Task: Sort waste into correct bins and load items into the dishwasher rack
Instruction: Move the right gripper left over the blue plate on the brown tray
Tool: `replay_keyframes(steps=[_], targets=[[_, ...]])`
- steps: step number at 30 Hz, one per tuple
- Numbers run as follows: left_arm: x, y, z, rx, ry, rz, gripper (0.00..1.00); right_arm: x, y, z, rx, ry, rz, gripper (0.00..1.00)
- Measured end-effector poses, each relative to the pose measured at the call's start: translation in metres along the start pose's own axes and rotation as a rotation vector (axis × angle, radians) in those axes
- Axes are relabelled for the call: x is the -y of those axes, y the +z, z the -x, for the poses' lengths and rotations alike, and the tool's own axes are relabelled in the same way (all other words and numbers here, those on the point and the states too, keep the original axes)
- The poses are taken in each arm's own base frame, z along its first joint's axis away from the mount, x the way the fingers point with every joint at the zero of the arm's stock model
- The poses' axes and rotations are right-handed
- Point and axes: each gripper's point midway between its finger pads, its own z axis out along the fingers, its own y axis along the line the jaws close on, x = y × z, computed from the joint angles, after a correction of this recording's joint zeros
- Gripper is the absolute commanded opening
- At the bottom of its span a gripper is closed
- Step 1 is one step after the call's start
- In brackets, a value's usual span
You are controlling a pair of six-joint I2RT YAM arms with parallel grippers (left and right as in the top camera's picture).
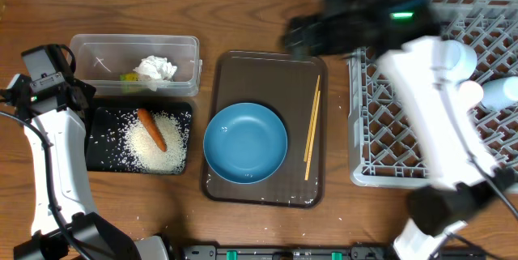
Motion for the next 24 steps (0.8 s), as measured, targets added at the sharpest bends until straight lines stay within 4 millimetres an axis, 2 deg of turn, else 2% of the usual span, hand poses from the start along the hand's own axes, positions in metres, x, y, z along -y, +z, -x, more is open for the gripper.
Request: replay_keyframes(steps=[4,7,9,13,17,24], targets=[[0.000,0.000,0.000,-0.001,0.000,0.000,0.97,-0.031,0.073,-0.036,-0.151,-0.070,-0.039,0.80],[0.000,0.000,0.000,-0.001,0.000,0.000,0.97,-0.035,0.118,-0.068,-0.250,-0.089,-0.128,0.78],[0.000,0.000,0.000,-0.001,0.000,0.000,0.97,-0.031,0.136,-0.083,-0.291,-0.095,-0.182,0.78],[0.000,0.000,0.000,0.000,0.000,0.000,0.97,-0.014,0.151,-0.096,-0.329,-0.081,-0.288,0.79],[0.000,0.000,0.000,0.000,0.000,0.000,0.97,0.007,0.148,-0.094,-0.311,-0.071,-0.404,0.78],[0.000,0.000,0.000,0.000,0.000,0.000,0.97,0.027,0.142,-0.086,-0.288,-0.043,-0.475,0.70]])
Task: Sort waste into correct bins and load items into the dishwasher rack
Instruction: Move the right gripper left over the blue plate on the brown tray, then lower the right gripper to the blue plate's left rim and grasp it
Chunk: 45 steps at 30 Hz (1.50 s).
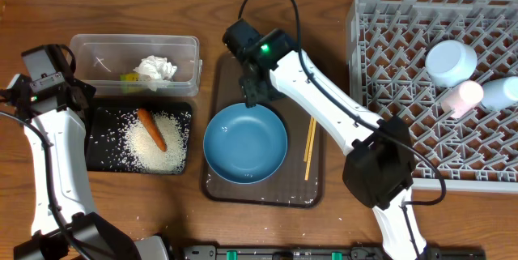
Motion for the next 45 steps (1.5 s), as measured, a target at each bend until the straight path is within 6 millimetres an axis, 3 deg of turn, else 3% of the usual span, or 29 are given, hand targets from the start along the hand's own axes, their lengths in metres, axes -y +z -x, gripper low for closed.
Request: replay_keyframes(steps=[4,10,25,30,35,40,45], targets=[[0.000,0.000,0.000,0.000,0.001,0.000,0.97,-0.007,0.000,-0.002,-0.011,-0.003,0.037,0.66],[0.000,0.000,0.000,0.000,0.000,0.000,0.97,-0.041,-0.004,-0.010,-0.043,-0.086,0.195,0.67],[0.000,0.000,0.000,0.000,0.000,0.000,0.97,-0.131,-0.020,-0.067,-0.074,-0.338,0.302,0.63],[0.000,0.000,0.000,0.000,0.001,0.000,0.97,-0.157,-0.014,-0.089,-0.061,-0.413,0.301,0.63],[0.000,0.000,0.000,0.000,0.000,0.000,0.97,-0.171,0.006,-0.115,-0.080,-0.464,0.291,0.57],[0.000,0.000,0.000,0.000,0.000,0.000,0.97,-0.167,0.027,-0.132,-0.102,-0.463,0.236,0.54],[0.000,0.000,0.000,0.000,0.000,0.000,0.97,-0.163,0.031,-0.130,-0.089,-0.448,0.205,0.44]])
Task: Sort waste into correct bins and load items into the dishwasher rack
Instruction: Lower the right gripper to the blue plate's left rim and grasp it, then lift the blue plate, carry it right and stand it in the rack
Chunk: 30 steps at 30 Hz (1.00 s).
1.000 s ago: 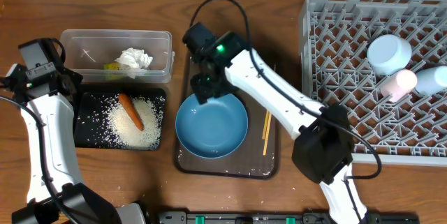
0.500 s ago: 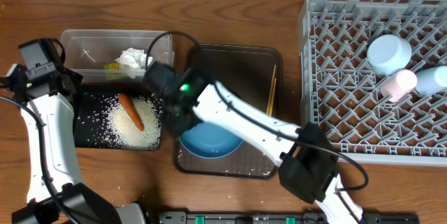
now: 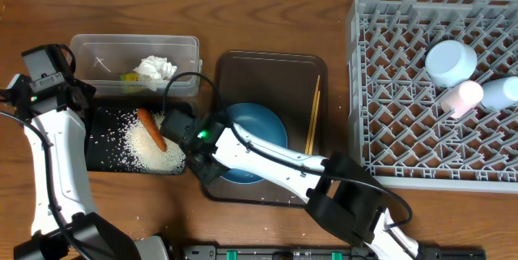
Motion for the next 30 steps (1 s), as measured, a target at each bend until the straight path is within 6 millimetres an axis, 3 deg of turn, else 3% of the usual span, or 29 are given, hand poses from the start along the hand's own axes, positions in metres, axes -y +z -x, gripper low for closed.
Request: replay_keyframes(steps=[6,9,12,15,17,26,30], targets=[[0.000,0.000,0.000,0.000,0.000,0.000,0.97,0.002,0.014,-0.003,0.008,0.005,-0.010,0.42],[0.000,0.000,0.000,0.000,0.000,0.000,0.97,0.005,0.021,-0.010,-0.011,0.010,-0.017,0.30],[0.000,0.000,0.000,0.000,0.000,0.000,0.97,0.005,0.022,-0.011,-0.015,0.022,-0.019,0.26],[0.000,0.000,0.000,0.000,0.000,0.000,0.97,0.005,0.021,-0.012,-0.018,0.025,-0.019,0.14],[0.000,0.000,0.000,0.000,0.000,0.000,0.97,0.005,0.018,-0.012,-0.022,0.028,-0.021,0.01],[0.000,0.000,0.000,0.000,0.000,0.000,0.97,0.005,-0.023,0.013,0.032,0.016,-0.028,0.01],[0.000,0.000,0.000,-0.001,0.000,0.000,0.97,0.018,-0.055,0.023,0.032,0.018,-0.013,0.01]])
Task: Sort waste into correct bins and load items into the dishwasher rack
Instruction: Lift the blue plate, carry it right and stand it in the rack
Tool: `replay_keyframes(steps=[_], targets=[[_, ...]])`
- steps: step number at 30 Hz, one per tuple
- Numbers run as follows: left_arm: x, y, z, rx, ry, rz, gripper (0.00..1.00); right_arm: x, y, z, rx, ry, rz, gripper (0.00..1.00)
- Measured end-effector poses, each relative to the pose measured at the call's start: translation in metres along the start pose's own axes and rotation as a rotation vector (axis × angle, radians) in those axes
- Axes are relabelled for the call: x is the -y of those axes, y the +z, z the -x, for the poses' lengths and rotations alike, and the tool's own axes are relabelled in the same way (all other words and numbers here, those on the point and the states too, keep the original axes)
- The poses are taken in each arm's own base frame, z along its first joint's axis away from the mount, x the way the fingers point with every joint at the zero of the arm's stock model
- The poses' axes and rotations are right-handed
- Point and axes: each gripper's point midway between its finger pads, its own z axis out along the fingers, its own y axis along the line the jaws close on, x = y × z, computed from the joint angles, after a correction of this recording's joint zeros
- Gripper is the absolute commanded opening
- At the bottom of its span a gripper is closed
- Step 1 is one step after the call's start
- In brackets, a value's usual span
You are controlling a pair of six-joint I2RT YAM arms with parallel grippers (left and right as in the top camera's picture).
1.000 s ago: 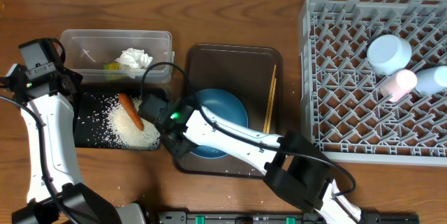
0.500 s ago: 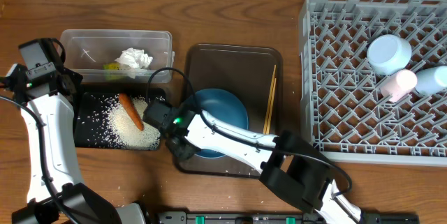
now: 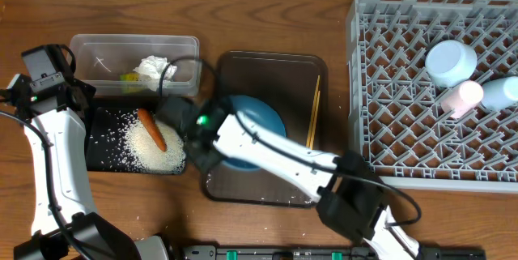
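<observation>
A blue bowl [image 3: 263, 118] sits on the brown tray [image 3: 267, 74], and my right arm lies across its left half. A pair of chopsticks [image 3: 312, 122] lies along the tray's right side. My right gripper [image 3: 197, 156] is down at the bowl's left rim, beside the black tray [image 3: 105, 142] of rice with a carrot [image 3: 151, 129]. Its fingers are hidden under the wrist. My left arm [image 3: 57, 130] stands at the far left, its wrist beside the clear bin [image 3: 97, 53], and its fingers cannot be made out.
The clear bin holds a crumpled tissue [image 3: 154, 67] and a small scrap. The grey dishwasher rack [image 3: 405, 90] fills the right side, with a white cup [image 3: 449, 61], a pink cup [image 3: 461, 98] and a pale blue cup [image 3: 502, 91] in it.
My right wrist has shifted a little back and left, from the bowl's front-left edge to its left rim by the black tray. The bowl, the chopsticks and the left arm have not moved.
My right arm was first a blur at the back, between the brown tray and the rack. Then its gripper hung over the bowl's back rim. Later it was at the bowl's front-left edge, and now it is at the left rim. The left arm stayed put throughout.
</observation>
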Motion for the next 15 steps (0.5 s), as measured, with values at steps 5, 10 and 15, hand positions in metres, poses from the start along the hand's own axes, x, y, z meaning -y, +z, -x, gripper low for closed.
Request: replay_keyframes(steps=[5,10,15], targets=[[0.000,0.000,0.000,0.000,0.000,0.000,0.97,0.060,-0.052,0.029,0.057,0.087,0.010,0.01],[0.000,0.000,0.000,0.000,0.000,0.000,0.97,0.150,-0.104,0.054,0.167,0.201,0.104,0.01],[0.000,0.000,0.000,0.000,0.000,0.000,0.97,0.234,-0.147,0.058,0.314,0.283,0.346,0.01]])
